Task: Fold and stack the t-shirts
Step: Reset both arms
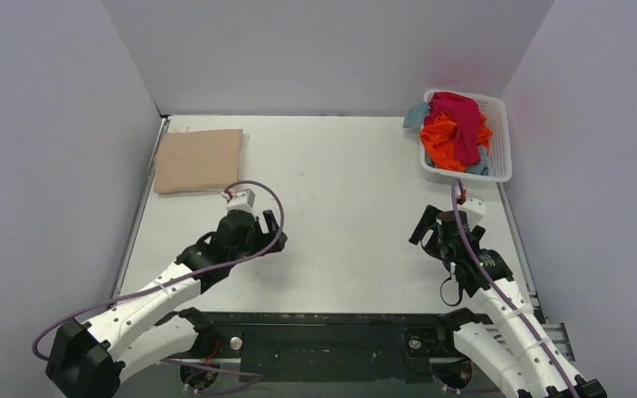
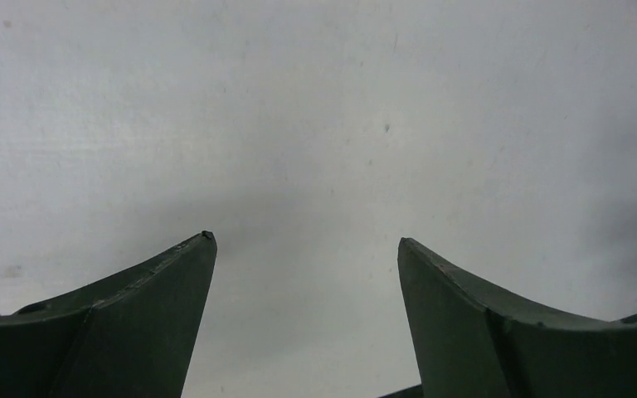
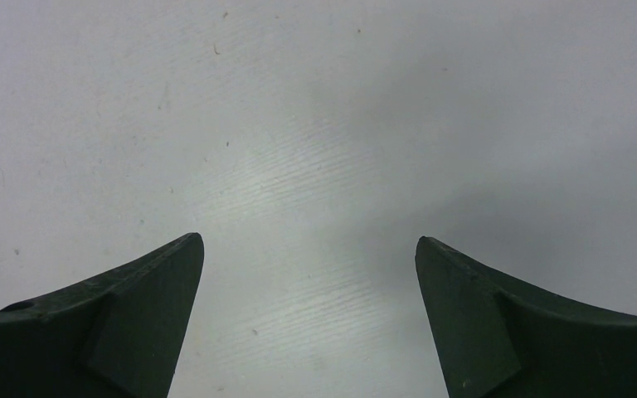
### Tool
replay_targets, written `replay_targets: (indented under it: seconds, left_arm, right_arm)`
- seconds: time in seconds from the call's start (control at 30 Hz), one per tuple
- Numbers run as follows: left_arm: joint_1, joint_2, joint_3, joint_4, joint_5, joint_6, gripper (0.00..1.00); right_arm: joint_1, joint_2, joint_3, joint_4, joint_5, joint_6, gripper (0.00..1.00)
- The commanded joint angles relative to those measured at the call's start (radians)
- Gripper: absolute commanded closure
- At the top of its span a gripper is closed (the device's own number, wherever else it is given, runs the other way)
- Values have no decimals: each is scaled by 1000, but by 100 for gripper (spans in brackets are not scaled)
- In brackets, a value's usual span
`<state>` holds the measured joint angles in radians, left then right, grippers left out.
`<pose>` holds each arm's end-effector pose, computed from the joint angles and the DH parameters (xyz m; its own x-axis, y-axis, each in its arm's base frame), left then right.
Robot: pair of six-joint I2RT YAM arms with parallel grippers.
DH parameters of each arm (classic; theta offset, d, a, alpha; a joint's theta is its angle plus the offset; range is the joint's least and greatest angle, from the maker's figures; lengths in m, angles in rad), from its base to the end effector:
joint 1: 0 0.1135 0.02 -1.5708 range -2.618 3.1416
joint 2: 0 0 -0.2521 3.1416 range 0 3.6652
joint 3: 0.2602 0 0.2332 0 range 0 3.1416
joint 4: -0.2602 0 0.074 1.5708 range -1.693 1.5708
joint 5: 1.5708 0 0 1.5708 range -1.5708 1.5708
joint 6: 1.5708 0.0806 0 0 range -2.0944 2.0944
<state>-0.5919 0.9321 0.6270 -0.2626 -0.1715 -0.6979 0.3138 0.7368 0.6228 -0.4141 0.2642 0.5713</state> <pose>0.2002 -0.1180 0.2229 -0.6184 -0.3472 -0.7050 0.0430 0.8808 -0.4715 0.1921 0.0402 0.2404 -0.4483 0.4033 -0.7977 0.1890 0.9150 0.3564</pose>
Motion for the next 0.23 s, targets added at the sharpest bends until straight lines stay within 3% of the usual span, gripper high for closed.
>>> replay_targets:
  seconds: [0.0,0.2]
  left_arm:
    - [-118,-48,-37,-61,-180,-109,9]
    - [-120,-128,-83,-48,-224,-117,9]
  right_arm:
    - [-5,-46,-75,8,64,65,5]
    - [-5,-69,-140,61,83,90,7]
